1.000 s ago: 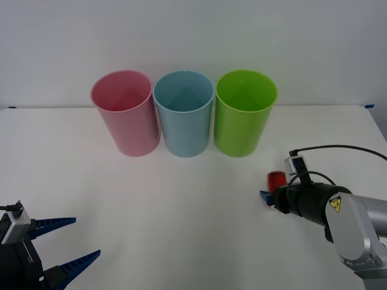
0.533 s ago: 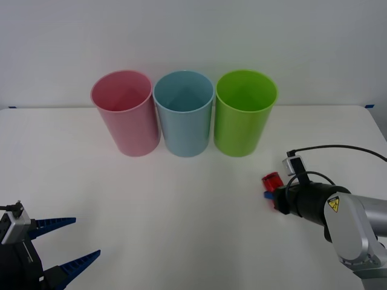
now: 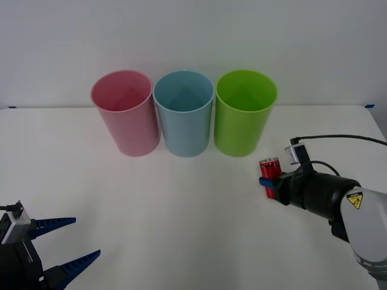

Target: Put cans in the blue bin and PET bottles in the pink bin and trash in the green bin.

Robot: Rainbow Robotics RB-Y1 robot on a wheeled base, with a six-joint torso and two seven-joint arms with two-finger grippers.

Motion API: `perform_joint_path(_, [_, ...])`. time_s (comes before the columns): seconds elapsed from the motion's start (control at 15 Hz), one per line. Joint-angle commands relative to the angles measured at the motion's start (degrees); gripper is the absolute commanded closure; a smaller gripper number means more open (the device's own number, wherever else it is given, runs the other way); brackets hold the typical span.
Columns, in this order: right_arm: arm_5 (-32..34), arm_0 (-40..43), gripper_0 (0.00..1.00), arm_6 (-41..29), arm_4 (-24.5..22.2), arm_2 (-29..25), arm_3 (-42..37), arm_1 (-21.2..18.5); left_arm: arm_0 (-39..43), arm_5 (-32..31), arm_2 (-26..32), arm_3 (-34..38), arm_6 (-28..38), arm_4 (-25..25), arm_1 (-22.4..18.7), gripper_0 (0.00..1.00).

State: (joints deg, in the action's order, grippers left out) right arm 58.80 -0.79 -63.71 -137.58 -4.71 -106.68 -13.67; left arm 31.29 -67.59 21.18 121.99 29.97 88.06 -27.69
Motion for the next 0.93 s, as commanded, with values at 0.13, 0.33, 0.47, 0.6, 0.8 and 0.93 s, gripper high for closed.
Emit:
perform_joint_path(0.13, [-0.09, 4.39, 1.00, 3.33, 18.40, -1.62, -8.45, -6.81, 0.00, 0.01, 0.00, 0.00, 0.00, 0.00, 0.00, 0.00])
perform_joint_path(0.33, [0.00, 9.75, 1.00, 13.79, 37.82, -6.63, -10.83, -11.20, 0.00, 0.01, 0.00, 0.00, 0.00, 0.00, 0.00, 0.00])
perform_joint_path(0.47, [2.99, 13.09, 1.00, 22.67, 50.21, -12.16, -10.74, -12.00, 0.00, 0.01, 0.00, 0.00, 0.00, 0.00, 0.00, 0.00])
perform_joint_path(0.6, [6.06, 15.20, 1.00, 28.21, 59.09, -16.47, -10.83, -11.91, 0.00, 0.01, 0.00, 0.00, 0.00, 0.00, 0.00, 0.00])
perform_joint_path(0.8, [7.47, 16.17, 1.00, 34.97, 68.76, -18.40, -10.83, -11.64, 0.00, 0.01, 0.00, 0.00, 0.00, 0.00, 0.00, 0.00])
perform_joint_path(0.93, [7.38, 15.03, 1.00, 37.88, 73.42, -18.58, -10.83, -11.64, 0.00, 0.01, 0.00, 0.00, 0.00, 0.00, 0.00, 0.00])
